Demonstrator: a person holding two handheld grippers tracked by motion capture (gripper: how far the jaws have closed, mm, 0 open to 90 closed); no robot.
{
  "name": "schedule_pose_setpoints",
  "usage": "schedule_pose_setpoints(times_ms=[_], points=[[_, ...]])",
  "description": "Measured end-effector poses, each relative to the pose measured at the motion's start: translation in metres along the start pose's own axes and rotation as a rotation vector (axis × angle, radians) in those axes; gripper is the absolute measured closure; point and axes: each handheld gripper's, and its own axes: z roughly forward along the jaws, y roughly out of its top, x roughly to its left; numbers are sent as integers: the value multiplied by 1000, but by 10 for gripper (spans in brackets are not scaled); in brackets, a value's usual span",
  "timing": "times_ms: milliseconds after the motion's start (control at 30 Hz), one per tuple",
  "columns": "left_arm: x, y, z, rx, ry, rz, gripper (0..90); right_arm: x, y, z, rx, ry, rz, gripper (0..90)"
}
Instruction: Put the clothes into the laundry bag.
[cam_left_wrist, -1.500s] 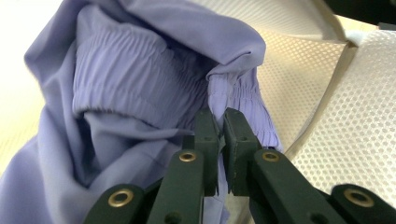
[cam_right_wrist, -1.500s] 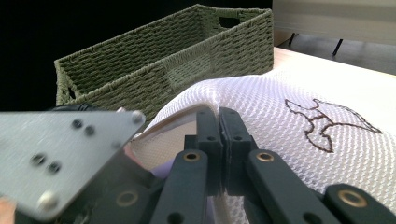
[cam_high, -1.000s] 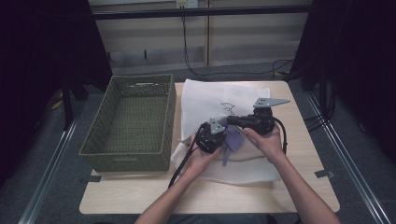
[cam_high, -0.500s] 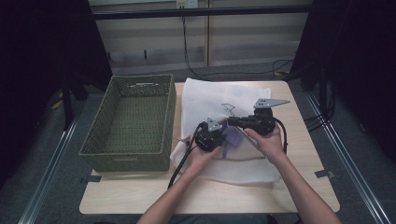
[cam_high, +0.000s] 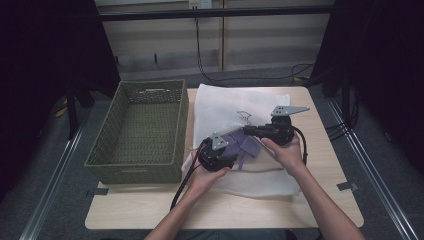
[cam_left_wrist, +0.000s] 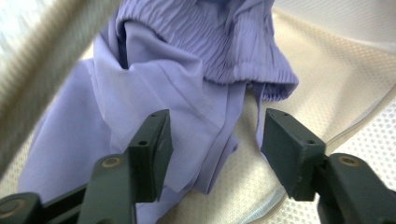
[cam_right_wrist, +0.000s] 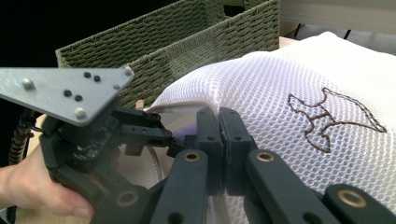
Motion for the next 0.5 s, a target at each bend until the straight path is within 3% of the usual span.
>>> schedule_pose_setpoints(times_ms=[67,133,367,467,500], points=[[0,-3,3,0,21,6,376,0,0,-1,-2,0,2,888],[4,-7,7,8,5,-31,329,0,0,-1,-5,0,0,888],[6,-14,22,66,32,-21,312,0,0,0,2,4,-3,889],[4,-14,27,62,52,-30,384,0,0,1,5,6,-6,889],[5,-13,27,58,45,-28,454,0,0,1,5,5,-6,889]])
